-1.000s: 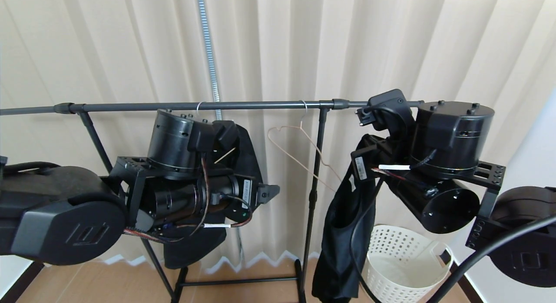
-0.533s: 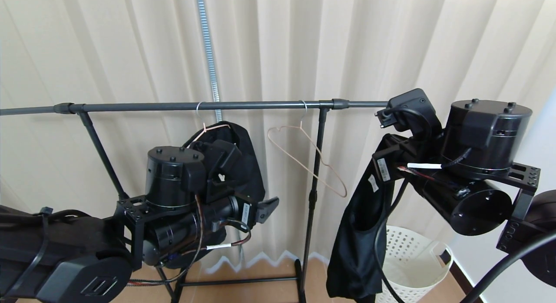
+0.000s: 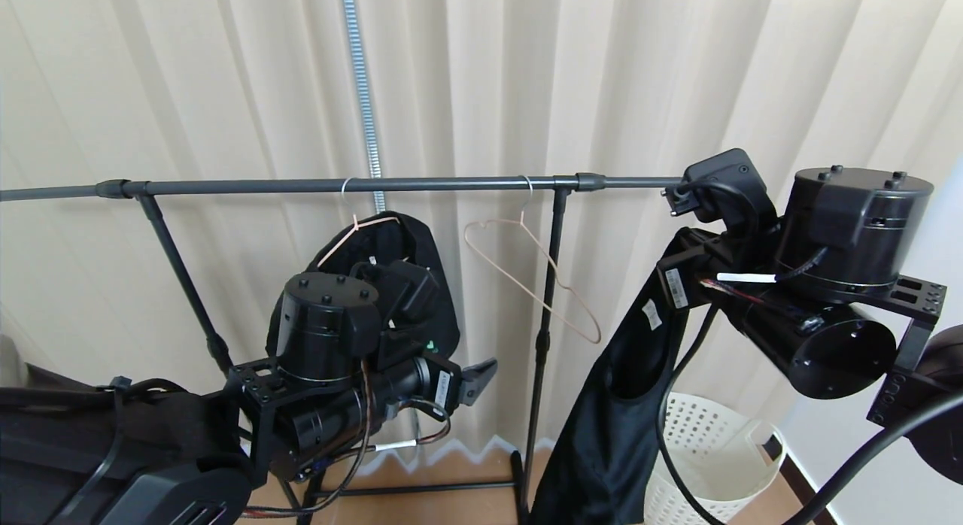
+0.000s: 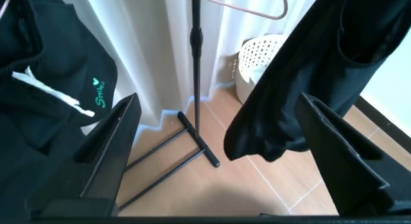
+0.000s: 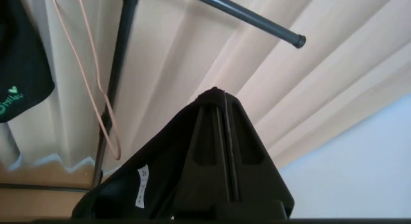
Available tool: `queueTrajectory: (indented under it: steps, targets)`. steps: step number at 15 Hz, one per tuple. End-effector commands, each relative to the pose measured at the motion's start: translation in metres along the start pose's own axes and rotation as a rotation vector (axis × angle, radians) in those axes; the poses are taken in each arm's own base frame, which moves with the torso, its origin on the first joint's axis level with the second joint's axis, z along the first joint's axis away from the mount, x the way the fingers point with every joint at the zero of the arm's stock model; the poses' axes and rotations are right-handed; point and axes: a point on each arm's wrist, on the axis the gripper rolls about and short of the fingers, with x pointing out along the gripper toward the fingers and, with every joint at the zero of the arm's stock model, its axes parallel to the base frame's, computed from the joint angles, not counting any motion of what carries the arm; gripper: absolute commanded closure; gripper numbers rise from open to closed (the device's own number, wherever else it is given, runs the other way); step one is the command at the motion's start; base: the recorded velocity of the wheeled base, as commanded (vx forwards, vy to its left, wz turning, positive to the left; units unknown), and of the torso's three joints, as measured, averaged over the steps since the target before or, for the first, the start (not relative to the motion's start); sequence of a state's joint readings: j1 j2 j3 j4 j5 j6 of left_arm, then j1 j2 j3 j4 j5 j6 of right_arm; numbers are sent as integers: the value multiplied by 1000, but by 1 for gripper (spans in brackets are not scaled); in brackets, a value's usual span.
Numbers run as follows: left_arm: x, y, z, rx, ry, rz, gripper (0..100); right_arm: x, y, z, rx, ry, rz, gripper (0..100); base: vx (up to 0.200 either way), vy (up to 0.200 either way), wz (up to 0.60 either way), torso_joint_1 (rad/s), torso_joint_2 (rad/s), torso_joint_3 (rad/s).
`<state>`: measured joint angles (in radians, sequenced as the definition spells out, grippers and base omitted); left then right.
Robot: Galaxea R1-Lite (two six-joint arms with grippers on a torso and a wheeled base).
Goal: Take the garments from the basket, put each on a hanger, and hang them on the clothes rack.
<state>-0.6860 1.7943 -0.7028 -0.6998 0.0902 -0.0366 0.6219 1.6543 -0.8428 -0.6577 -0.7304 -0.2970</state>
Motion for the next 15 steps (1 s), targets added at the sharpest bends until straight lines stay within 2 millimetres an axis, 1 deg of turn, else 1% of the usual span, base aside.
queueTrajectory:
  steps: [1,2,4,7,10,12,13,14,15]
  targets:
    - [5,-1,-4,2,16,0,0,1,0,0,0,1,-3,100,0,-200,0,-12,7,2]
    - [5,-1,-4,2,18,0,0,1,0,-1,-5,4,-4,100,0,-200,0,7,7,-2]
    - [6,-1,-6,2,24,0,0,2,-1,-1,-5,5,-7,100,200,-200,0,10,5,0]
    - [9,-1,-9,1,36,2,0,1,-2,-2,-13,16,-7,100,200,0,0,-12,-5,4]
    - [10,-1,-7,-6,28,2,0,-5,-9,-3,-47,55,2,100,0,0,0,0,0,0]
    - [19,-1,-3,-14,20,23,0,-4,-9,-4,-50,58,3,100,0,0,0,0,0,0]
    - [29,-2,-1,-44,13,61,0,-4,-8,-5,-51,59,4,100,0,0,0,0,0,0]
    - [44,-3,7,-95,-9,94,0,-4,-8,-5,-53,61,4,100,0,0,0,0,0,0]
    - [53,-3,15,-124,7,103,0,-4,-8,-6,-56,63,5,100,0,0,0,0,0,0]
